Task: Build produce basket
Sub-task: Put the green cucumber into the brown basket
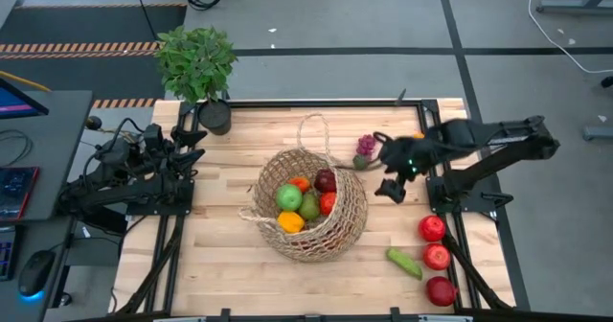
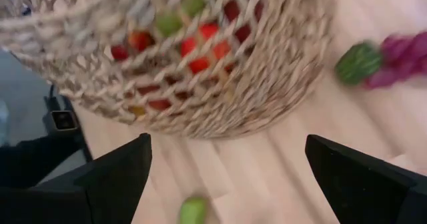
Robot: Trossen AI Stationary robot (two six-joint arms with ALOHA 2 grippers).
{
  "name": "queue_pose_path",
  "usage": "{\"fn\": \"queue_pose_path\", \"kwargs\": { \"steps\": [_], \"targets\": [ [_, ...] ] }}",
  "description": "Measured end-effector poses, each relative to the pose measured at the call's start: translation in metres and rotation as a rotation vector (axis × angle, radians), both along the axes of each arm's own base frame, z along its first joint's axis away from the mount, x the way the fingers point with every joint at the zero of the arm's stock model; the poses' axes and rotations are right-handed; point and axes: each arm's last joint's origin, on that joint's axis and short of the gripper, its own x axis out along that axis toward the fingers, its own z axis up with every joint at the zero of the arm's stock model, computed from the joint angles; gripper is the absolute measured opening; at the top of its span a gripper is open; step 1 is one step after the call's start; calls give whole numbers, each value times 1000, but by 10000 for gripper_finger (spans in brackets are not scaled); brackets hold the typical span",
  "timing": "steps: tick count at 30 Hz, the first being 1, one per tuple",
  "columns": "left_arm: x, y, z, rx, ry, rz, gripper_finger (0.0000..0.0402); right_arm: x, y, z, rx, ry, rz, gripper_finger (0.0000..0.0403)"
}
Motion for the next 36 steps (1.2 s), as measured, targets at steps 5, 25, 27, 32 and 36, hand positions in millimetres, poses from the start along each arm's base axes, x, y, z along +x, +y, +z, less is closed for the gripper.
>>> {"fn": "queue_pose_path", "kwargs": {
  "steps": [5, 25, 27, 32, 36],
  "targets": [
    [0, 0, 0, 0, 0, 0, 390, 4, 14, -38, 24, 4, -2, 399],
    [0, 0, 0, 0, 0, 0, 390, -4, 117, -119, 151, 275, 149, 364],
    [0, 0, 0, 0, 0, 0, 390, -10, 126, -130, 158, 311, 173, 366],
    [0, 0, 0, 0, 0, 0, 390, -20, 134, -152, 129, 393, 151, 374],
    [0, 0, 0, 0, 0, 0, 390, -26, 134, -173, 100, 429, 156, 376]
  ]
}}
